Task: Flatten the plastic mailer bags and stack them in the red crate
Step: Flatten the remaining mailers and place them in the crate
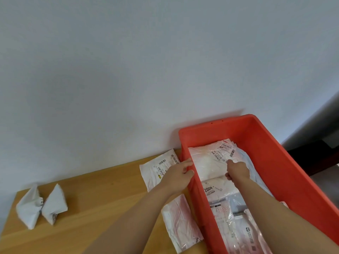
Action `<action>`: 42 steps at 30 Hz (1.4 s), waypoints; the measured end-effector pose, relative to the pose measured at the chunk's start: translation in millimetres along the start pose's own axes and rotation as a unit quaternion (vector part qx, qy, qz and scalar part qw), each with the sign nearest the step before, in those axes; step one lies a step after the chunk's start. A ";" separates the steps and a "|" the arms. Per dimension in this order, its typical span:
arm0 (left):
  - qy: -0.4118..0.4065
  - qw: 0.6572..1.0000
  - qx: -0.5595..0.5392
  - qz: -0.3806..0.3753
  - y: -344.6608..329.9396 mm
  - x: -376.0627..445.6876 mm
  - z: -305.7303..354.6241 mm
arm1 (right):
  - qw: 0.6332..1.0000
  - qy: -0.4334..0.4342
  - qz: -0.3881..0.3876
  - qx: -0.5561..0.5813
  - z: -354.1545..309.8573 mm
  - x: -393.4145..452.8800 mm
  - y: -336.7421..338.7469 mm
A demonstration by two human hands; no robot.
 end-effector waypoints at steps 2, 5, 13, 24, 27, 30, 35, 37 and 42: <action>0.018 0.999 -0.046 0.013 0.6 -0.5 -3.9 | 0.998 0.051 0.033 0.027 -27.2 -12.4 11.9; 0.050 0.989 -0.121 0.074 9.8 -1.1 -16.1 | 0.980 0.170 0.065 0.075 -80.7 -45.3 22.8; 0.172 0.961 -0.154 0.154 47.8 -30.6 -117.8 | 0.891 0.440 -0.109 -0.026 -167.2 -203.1 -65.2; 0.328 0.916 -0.097 0.210 122.8 -137.4 -289.7 | 0.776 0.335 -0.294 -0.446 27.3 -229.6 -280.0; 0.348 0.908 -0.086 0.218 133.9 -153.2 -314.9 | 0.732 0.384 -0.312 -0.468 54.7 -270.1 -295.8; 0.338 0.908 -0.055 0.241 135.3 -148.9 -325.8 | 0.707 0.424 -0.359 -0.437 84.0 -335.9 -303.3; 0.274 0.925 0.028 0.261 130.3 -134.4 -328.0 | 0.727 0.436 -0.447 -0.286 88.5 -400.6 -291.0; 0.230 0.931 0.078 0.273 131.8 -132.3 -329.9 | 0.750 0.507 -0.349 -0.241 72.0 -383.6 -280.7; 0.038 0.938 0.276 0.204 109.5 -121.7 -338.0 | 0.673 0.595 -0.296 -0.326 95.6 -319.1 -285.2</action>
Point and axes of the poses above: each hand's wrist, its own x-axis towards the middle knuckle, its own y-axis out of the back of the hand, z = x × y, the point moved 7 cm from there along x, towards the middle knuckle, and after that the axes turned 13 degrees about z, right-handed, at the moved point
